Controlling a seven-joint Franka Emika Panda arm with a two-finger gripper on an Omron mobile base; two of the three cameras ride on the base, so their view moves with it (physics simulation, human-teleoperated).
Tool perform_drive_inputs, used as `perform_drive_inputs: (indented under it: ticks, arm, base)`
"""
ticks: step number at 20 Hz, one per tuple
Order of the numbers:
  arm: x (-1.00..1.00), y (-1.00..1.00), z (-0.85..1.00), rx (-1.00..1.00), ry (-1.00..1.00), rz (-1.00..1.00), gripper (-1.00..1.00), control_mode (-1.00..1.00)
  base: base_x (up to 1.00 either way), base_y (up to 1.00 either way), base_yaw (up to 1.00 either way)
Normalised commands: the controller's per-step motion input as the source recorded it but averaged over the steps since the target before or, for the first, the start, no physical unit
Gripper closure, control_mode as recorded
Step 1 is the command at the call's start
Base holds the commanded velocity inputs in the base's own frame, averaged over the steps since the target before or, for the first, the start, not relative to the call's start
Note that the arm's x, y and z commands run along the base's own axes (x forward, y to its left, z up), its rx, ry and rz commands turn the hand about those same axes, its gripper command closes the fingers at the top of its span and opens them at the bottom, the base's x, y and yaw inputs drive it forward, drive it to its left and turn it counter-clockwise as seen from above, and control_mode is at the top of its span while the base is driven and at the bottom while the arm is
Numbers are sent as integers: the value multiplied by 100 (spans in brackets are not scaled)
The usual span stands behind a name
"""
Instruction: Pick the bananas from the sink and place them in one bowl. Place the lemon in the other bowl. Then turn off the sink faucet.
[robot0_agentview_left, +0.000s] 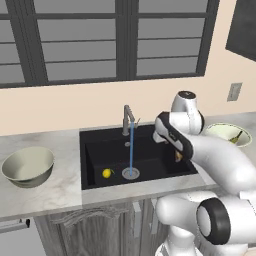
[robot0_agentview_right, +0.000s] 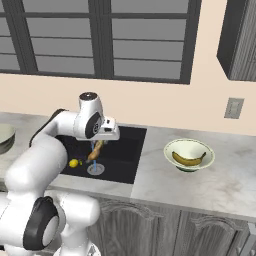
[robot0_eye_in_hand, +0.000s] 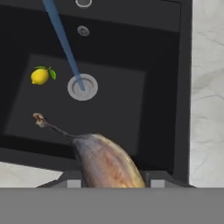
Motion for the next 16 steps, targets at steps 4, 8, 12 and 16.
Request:
perform_drive_inputs:
  ticks: [4,8,12,16]
  arm:
    - [-12,-56,25,0,-3,0,100,-100]
    - [-13,-66,22,0,0,0,100,-100]
    - [-2,-72,21,0,0,0,100,-100]
    - [0,-71,23,0,0,0,100,-100]
  base:
    - [0,0,0]
    - [0,0,0]
    - [0,0,0]
    - [0,0,0]
